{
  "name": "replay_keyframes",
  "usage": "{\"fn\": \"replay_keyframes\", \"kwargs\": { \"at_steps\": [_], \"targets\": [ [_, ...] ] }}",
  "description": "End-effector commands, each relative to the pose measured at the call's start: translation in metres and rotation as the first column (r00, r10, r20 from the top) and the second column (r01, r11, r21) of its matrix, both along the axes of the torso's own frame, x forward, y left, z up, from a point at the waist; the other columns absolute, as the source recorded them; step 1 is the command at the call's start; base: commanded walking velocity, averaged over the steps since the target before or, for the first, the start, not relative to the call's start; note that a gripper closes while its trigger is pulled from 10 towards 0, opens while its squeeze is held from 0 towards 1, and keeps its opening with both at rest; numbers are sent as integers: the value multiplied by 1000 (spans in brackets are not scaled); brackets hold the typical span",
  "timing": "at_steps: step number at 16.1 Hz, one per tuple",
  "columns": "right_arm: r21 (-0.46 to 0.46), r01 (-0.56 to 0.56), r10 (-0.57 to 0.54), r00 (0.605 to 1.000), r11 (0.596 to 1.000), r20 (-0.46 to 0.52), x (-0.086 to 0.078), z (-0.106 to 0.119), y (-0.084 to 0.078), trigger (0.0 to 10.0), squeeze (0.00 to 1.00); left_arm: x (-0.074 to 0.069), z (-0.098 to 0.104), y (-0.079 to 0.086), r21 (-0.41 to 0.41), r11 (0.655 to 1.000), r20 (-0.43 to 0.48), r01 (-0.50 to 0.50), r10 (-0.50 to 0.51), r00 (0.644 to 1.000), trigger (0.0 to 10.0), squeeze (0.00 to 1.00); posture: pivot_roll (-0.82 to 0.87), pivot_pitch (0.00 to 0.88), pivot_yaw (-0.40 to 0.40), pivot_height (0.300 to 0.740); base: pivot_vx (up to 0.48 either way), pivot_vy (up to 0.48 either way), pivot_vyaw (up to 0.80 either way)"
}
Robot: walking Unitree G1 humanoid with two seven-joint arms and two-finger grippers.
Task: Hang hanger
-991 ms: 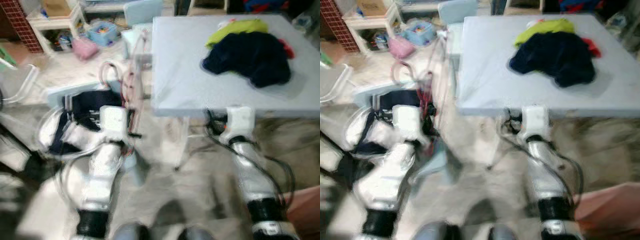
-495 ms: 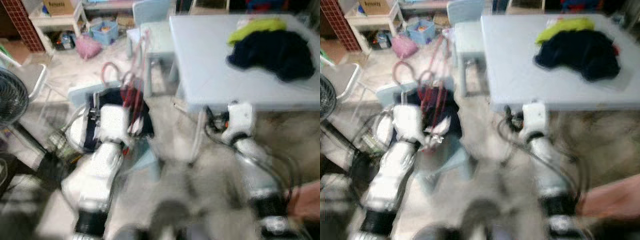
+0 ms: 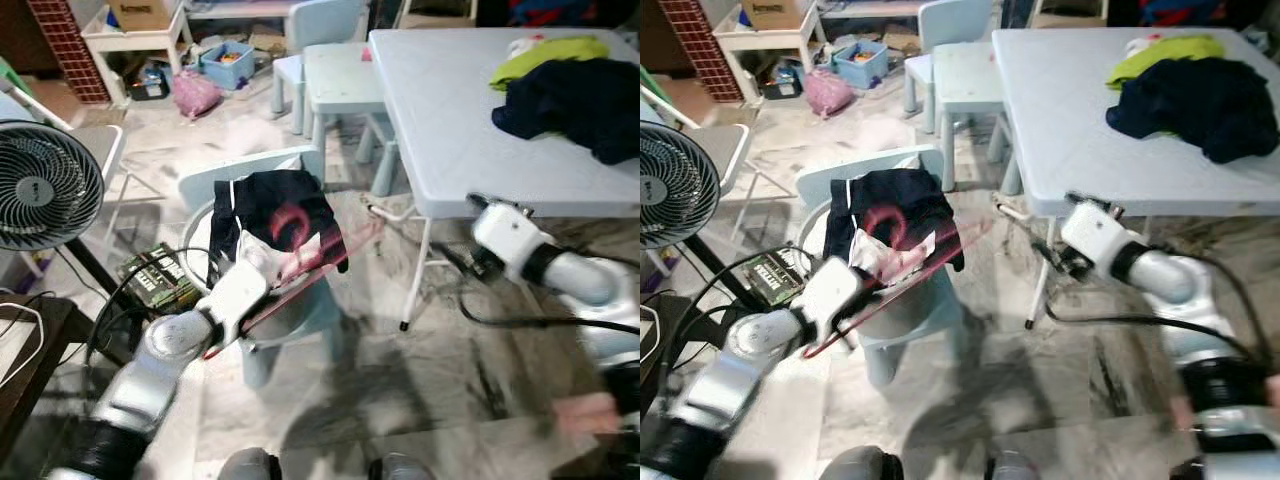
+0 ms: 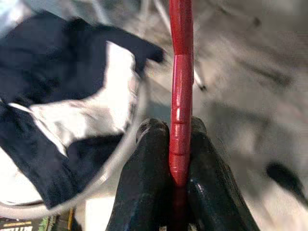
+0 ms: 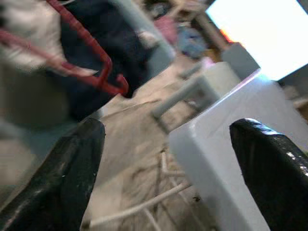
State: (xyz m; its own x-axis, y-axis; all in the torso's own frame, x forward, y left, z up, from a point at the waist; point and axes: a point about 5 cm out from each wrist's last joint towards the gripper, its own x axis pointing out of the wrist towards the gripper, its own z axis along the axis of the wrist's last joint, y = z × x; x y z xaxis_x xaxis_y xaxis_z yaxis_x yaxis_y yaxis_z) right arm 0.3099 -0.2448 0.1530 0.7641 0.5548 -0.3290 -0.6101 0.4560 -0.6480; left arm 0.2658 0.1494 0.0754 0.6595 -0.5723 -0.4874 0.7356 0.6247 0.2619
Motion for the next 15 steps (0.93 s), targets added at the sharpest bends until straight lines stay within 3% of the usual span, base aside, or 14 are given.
{"fn": "replay_keyframes", "kwargs": {
  "at_steps": [1, 3, 5, 7, 9, 10, 11, 12, 13, 14, 15],
  "targets": [
    [-58, -114, 110, 991, 992, -75, -8, -3, 5, 10000, 0, -5, 0, -3, 24, 995, -14, 98, -97, 995, 10000, 0, 0, 48, 12, 740, 0, 0, 0],
    [-101, -214, 190, 960, 972, -208, -16, -6, 0, 10000, 0, -12, 0, -4, 69, 964, -19, 255, -255, 967, 10000, 0, -6, 50, 10, 740, 0, 0, 0],
    [-86, -313, 270, 906, 946, -328, -21, -5, 2, 10000, 0, -13, 0, -10, 84, 933, -14, 349, -349, 937, 10000, 0, -12, 50, 11, 740, 0, 0, 0],
    [-63, -357, 312, 879, 932, -361, -22, -3, 7, 10000, 0, -13, 0, -15, 74, 918, -21, 390, -390, 921, 10000, 0, -18, 47, 16, 740, 0, 0, 0],
    [-8, -441, 390, 801, 897, -454, -30, -5, 16, 10000, 0, -12, 0, -26, 82, 887, 7, 454, -456, 890, 10000, 0, -24, 45, 24, 740, 0, 0, 0],
    [-5, -461, 404, 782, 888, -474, -32, -7, 16, 10000, 0, -12, 0, -29, 80, 879, 9, 470, -472, 882, 10000, 0, -27, 44, 26, 740, 0, 0, 0],
    [5, -473, 410, 759, 881, -506, -34, -10, 17, 4863, 0, -12, -1, -31, 76, 875, 13, 479, -481, 877, 10000, 0, -29, 44, 28, 740, 0, 0, 0],
    [9, -480, 414, 747, 877, -520, -35, -13, 17, 1412, 0, -12, -1, -33, 76, 872, 16, 484, -486, 874, 10000, 0, -32, 45, 31, 740, 0, 0, 0],
    [22, -484, 416, 727, 875, -546, -37, -17, 19, 0, 0, -12, -2, -36, 80, 863, 18, 499, -502, 865, 10000, 0, -32, 46, 31, 740, 0, 0, 0],
    [39, -485, 411, 694, 874, -590, -41, -24, 23, 0, 0, -12, -4, -41, 85, 854, 25, 514, -518, 855, 10000, 0, -32, 46, 31, 740, 0, 0, 0],
    [33, -472, 391, 687, 881, -612, -42, -30, 24, 0, 0, -13, -4, -44, 86, 846, 29, 526, -530, 847, 10000, 0, -33, 48, 32, 740, 0, 0, 0]
  ]
}}
